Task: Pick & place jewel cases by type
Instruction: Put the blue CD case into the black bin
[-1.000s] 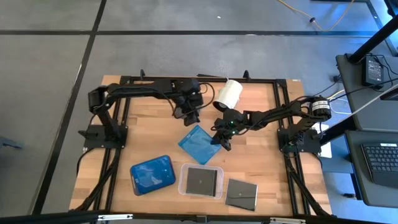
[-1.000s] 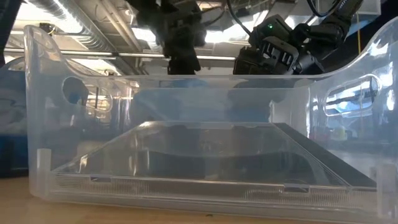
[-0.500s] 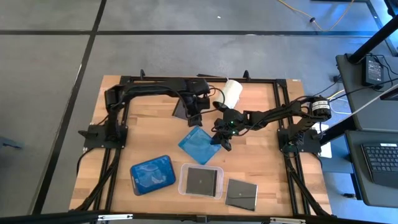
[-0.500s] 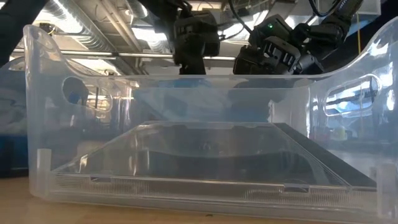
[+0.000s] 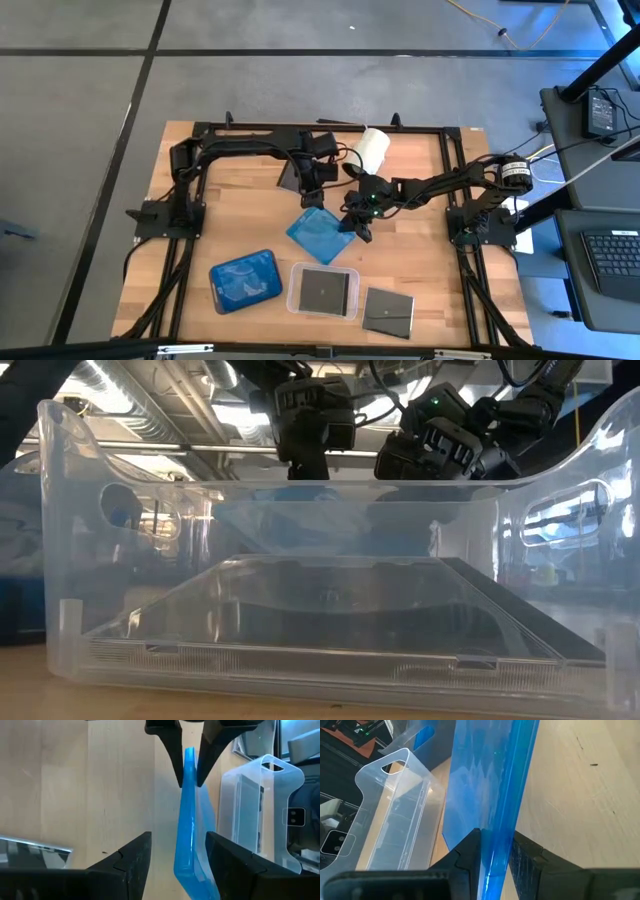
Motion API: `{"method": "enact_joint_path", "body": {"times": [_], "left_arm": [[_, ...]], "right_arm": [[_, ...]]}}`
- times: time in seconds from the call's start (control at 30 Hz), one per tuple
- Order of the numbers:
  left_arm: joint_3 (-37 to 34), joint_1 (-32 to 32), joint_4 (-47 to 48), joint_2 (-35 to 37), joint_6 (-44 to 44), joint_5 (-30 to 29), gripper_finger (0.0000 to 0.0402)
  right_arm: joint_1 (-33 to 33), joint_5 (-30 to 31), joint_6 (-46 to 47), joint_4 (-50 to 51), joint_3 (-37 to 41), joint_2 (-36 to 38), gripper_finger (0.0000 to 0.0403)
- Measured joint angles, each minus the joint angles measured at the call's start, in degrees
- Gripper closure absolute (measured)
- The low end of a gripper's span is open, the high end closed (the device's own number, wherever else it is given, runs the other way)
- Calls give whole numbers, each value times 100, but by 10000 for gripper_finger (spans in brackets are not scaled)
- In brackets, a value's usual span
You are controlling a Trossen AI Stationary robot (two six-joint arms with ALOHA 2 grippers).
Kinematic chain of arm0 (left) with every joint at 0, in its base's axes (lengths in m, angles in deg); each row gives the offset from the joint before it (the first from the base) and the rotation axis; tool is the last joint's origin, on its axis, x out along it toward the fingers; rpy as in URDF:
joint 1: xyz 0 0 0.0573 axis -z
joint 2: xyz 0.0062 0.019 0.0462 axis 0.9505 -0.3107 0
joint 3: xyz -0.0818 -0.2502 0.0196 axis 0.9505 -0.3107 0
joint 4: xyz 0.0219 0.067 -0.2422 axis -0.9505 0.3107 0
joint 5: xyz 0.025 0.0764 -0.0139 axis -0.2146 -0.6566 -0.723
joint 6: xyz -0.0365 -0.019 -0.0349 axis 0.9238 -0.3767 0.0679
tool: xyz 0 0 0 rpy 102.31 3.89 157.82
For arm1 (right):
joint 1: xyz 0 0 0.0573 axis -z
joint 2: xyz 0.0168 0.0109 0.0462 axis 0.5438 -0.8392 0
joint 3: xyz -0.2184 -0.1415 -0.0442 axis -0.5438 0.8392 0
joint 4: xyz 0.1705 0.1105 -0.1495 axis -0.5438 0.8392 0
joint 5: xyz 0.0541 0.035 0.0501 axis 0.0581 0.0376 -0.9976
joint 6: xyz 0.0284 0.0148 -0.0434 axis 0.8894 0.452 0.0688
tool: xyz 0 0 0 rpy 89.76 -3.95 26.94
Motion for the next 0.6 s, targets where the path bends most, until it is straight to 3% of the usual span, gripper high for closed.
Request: {"method": "enact_joint_path", "body": {"times": [0.27, 0.6], "left_arm": [[0, 197, 103, 2, -2, 2, 228], [-2, 299, 87, 0, 88, -30, 335]], "right_arm": [[0, 1, -96, -3, 1, 0, 312], [-2, -26, -100, -29, 2, 0, 312]]}}
